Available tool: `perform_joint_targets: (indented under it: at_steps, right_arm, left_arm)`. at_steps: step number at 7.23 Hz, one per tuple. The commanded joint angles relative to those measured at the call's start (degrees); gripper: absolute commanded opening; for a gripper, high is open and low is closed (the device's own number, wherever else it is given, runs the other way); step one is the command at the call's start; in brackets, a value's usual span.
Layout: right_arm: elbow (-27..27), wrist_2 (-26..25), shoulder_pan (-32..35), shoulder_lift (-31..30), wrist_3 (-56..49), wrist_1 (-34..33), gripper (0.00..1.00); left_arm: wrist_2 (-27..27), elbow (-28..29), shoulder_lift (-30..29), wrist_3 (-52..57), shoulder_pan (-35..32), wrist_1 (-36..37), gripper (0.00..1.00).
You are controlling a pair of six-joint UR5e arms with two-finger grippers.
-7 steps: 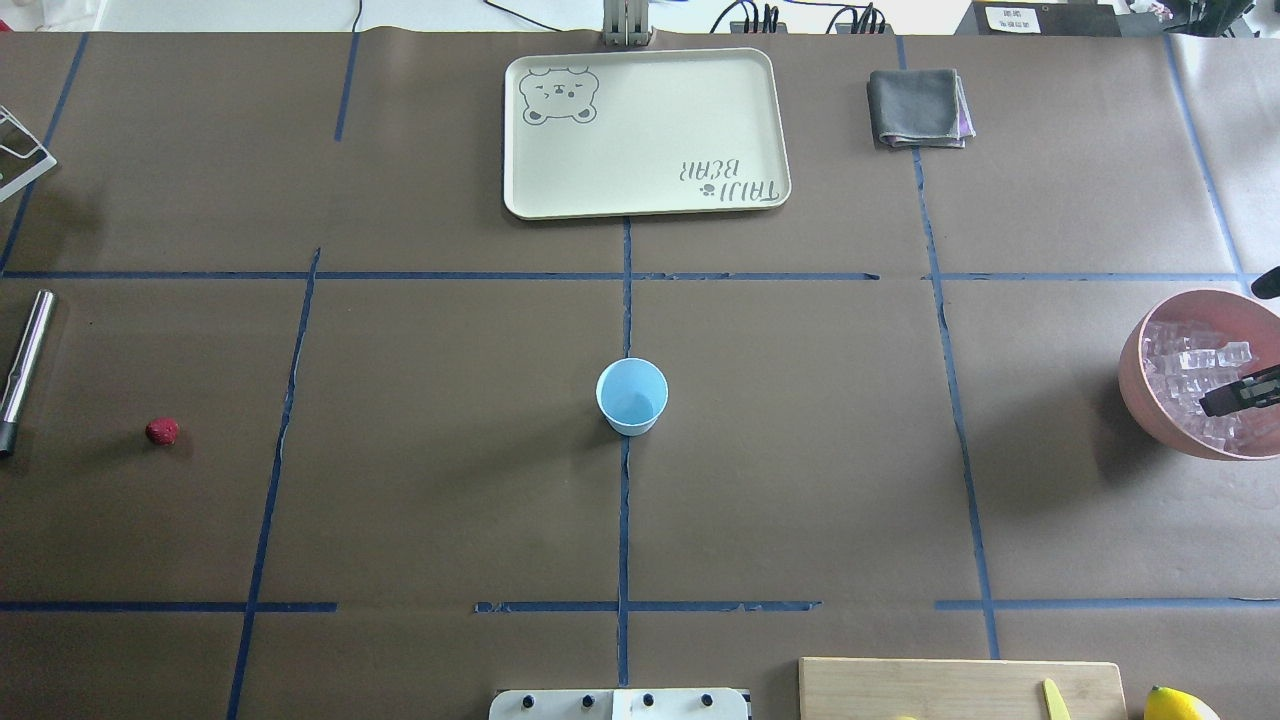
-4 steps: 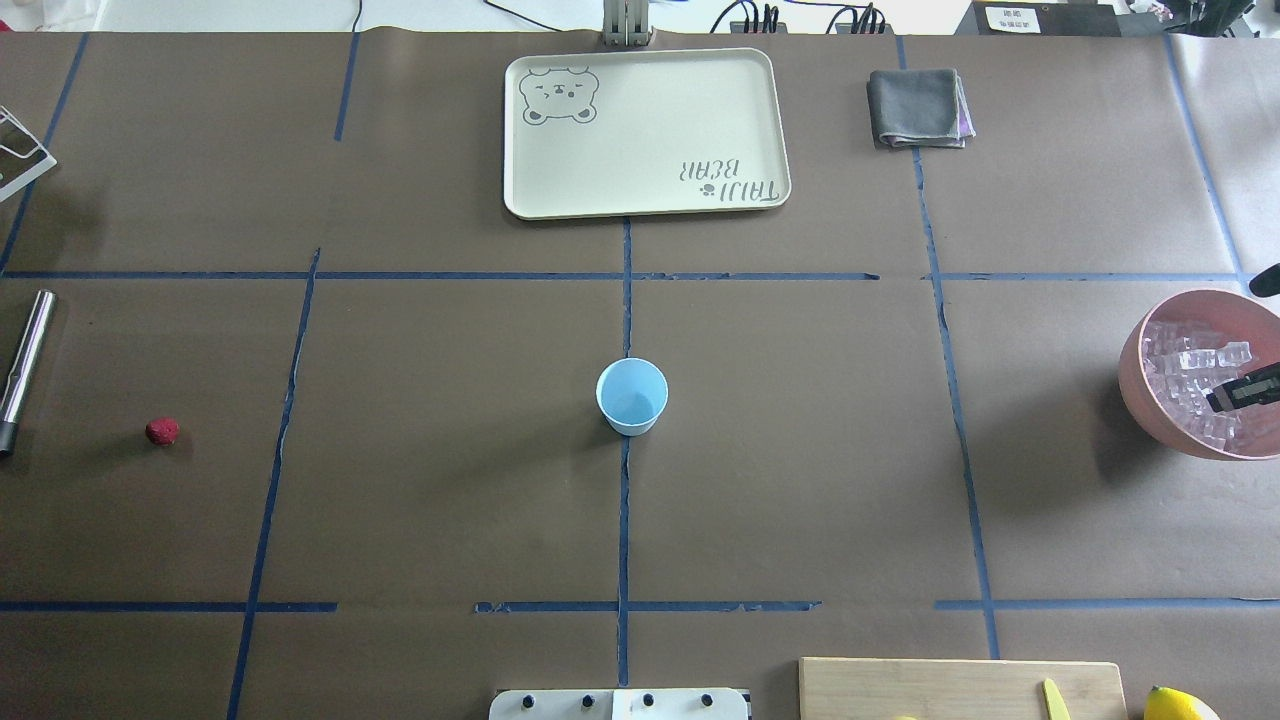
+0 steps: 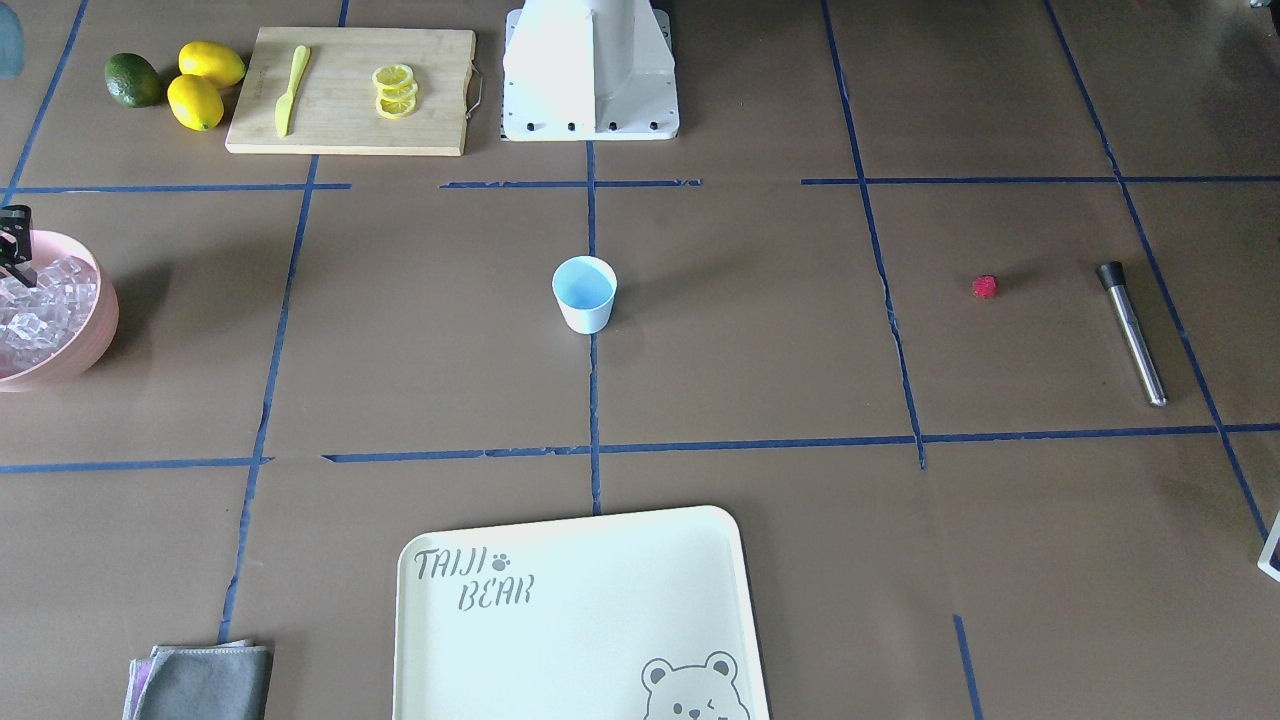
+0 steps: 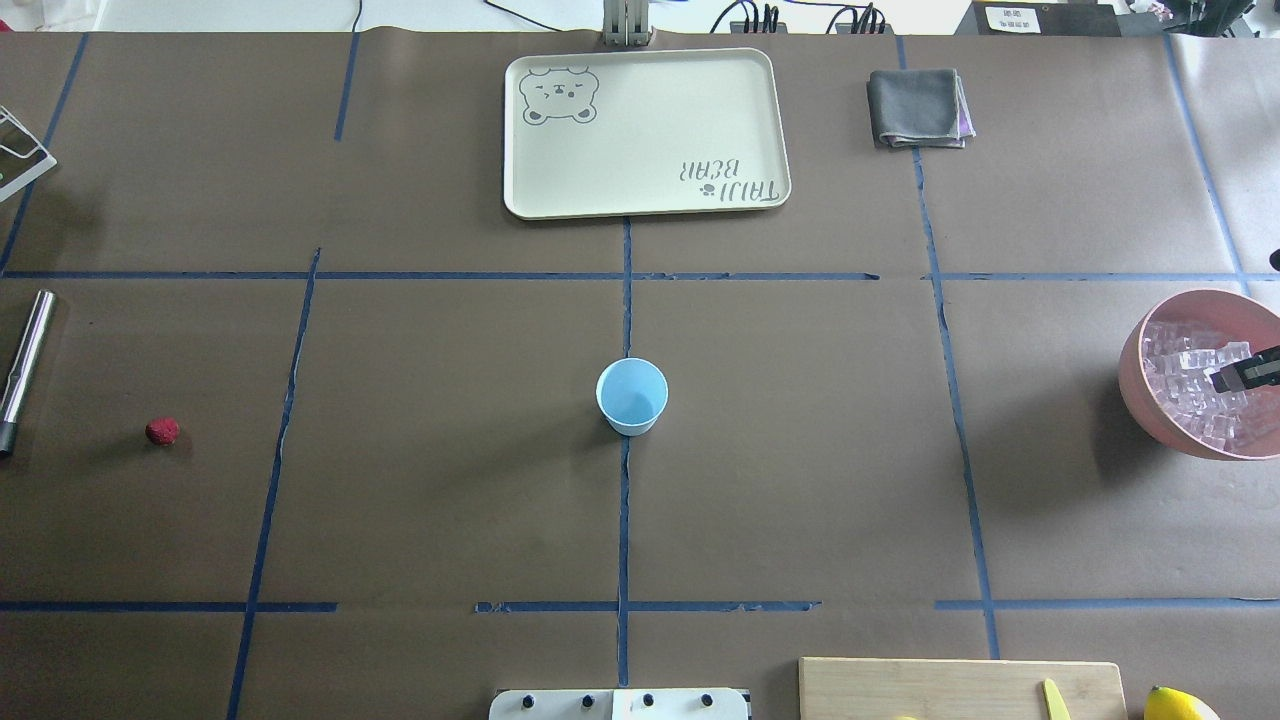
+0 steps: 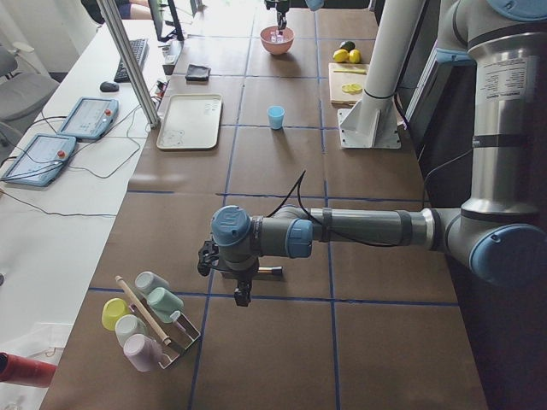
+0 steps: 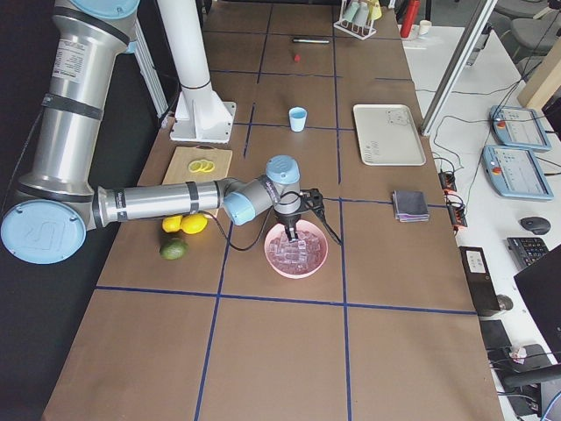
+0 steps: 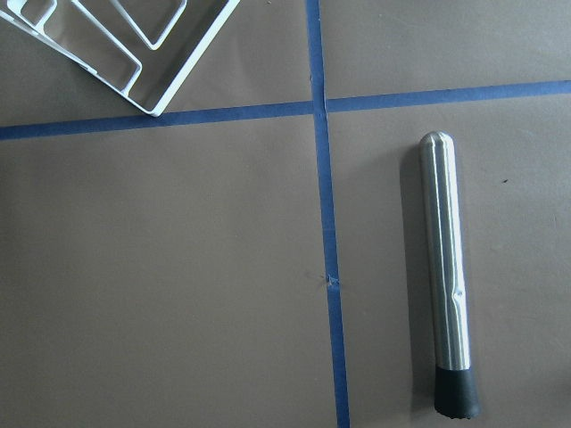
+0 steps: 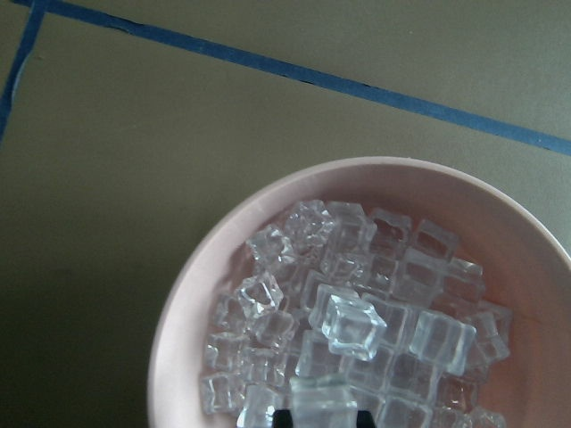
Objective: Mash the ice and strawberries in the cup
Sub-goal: 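Lift the ice cube with the right gripper and carry it over the blue cup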
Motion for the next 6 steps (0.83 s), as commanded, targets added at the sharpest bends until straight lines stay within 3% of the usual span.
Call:
perform_joint_targets:
  at_steps: [1,2,4,6]
  right_arm:
    - [9.5,1.6,1.3,3.7,0.0,-11.7,0.00]
    - [11.9,1.5,1.5,10.5,0.3,-21.6,0.00]
    - [13.3,1.7,1.1,21.8,2.3,-33.5,0.00]
    - [12.7,-0.4,-5.8,30.9,4.5,-34.1,0.00]
  left_arm:
    - [0.0,0.0,0.0,0.0,0.1,0.0,1.00]
    - [0.0,0.0,0.0,0.0,0.1,0.0,1.00]
    - [0.0,-0.3,0.0,-0.2,0.0,0.1,1.00]
    - [-0.1,-0.3,0.0,-0.2,0.0,0.2,1.00]
